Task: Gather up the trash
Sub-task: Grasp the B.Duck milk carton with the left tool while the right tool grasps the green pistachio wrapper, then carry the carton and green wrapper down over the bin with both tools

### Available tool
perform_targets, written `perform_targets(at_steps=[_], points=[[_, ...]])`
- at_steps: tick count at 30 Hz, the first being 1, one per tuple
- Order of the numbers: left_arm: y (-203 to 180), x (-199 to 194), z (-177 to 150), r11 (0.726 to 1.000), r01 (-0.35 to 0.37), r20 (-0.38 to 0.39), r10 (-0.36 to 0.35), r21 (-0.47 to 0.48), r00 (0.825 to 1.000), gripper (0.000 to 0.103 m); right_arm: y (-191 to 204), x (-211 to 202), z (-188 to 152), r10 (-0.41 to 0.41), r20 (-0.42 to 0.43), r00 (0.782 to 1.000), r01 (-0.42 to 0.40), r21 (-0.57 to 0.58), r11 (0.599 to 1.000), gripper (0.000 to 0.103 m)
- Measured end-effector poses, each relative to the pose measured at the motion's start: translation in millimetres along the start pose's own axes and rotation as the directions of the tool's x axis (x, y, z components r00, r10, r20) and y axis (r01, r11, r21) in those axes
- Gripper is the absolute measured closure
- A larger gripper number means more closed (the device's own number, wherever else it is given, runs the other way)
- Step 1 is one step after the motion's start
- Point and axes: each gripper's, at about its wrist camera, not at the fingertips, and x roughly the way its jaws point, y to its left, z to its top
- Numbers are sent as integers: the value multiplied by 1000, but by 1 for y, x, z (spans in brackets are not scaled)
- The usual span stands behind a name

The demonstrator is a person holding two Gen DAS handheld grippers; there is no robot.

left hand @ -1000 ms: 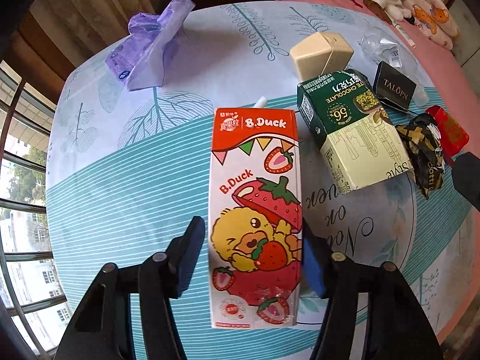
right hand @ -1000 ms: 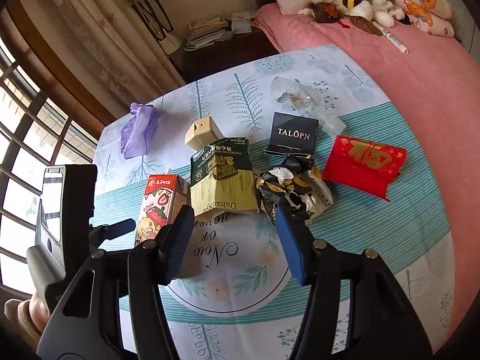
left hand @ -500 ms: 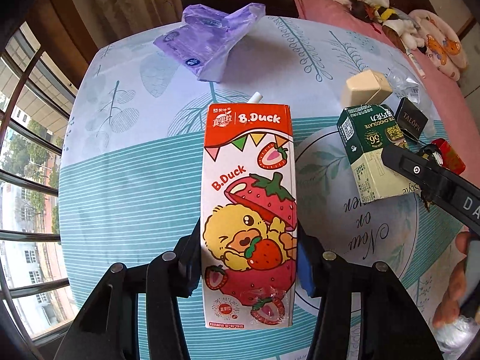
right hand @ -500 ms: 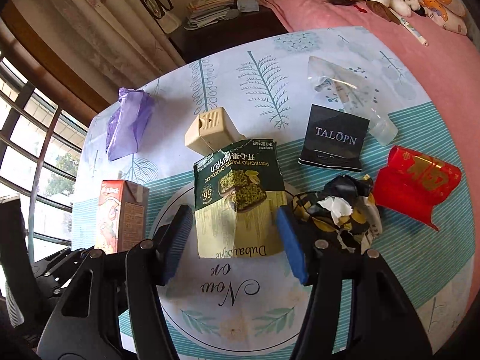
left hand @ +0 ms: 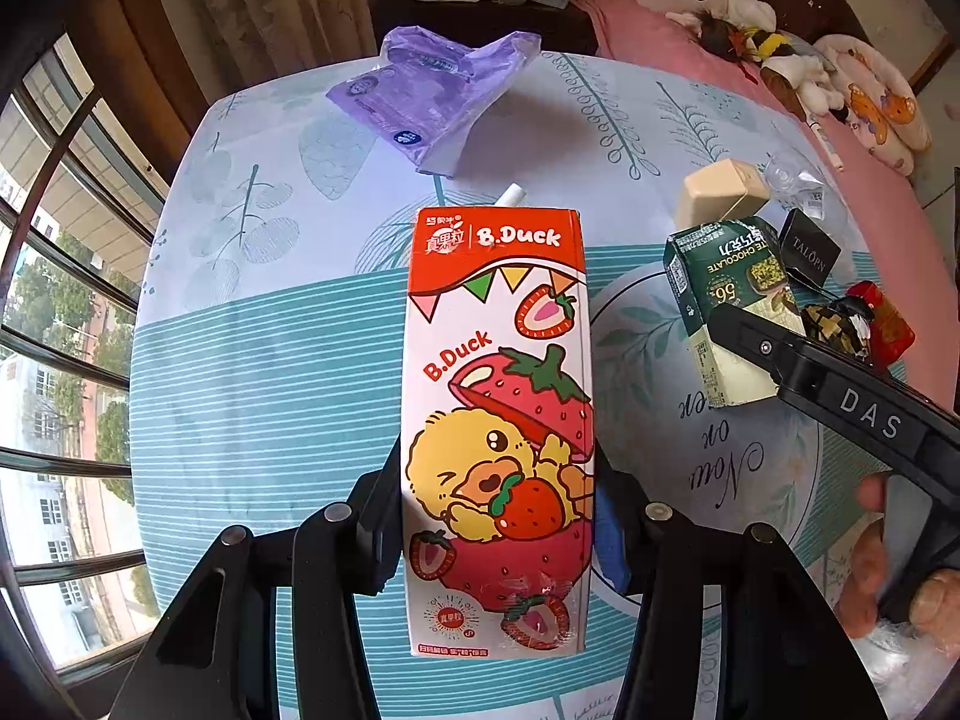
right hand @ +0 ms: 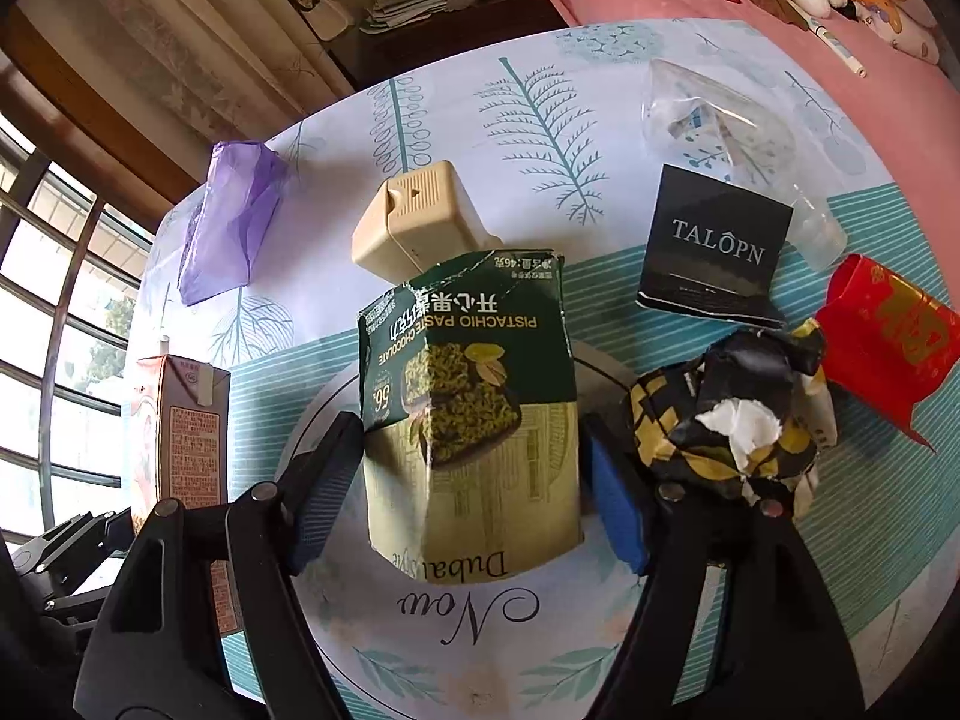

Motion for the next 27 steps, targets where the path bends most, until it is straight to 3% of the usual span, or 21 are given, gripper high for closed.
perform_targets(at_steps=[2, 5, 14, 19, 27], points=[[1, -11, -8, 1000, -1, 4, 1, 10, 1000, 52, 2, -5, -3, 5, 3, 1000, -5, -14, 1000, 46], [-6, -21, -18, 1000, -10, 15, 9, 24, 1000, 52, 4, -12, -11, 22, -6, 1000, -22, -22, 1000, 53], [-34, -69, -77, 999, -11, 54, 10, 32, 998, 52, -10, -76, -57, 112, 46, 993, -112, -2, 994, 56], [-61, -111, -126, 1000, -3, 103, 0, 27, 995, 52, -28, -129, -101, 136, 78, 988, -135, -20, 991, 56], [-116, -169, -223, 999, -12, 164, 5, 39, 986, 52, -72, -206, -198, 176, 88, 980, -175, -22, 984, 56]])
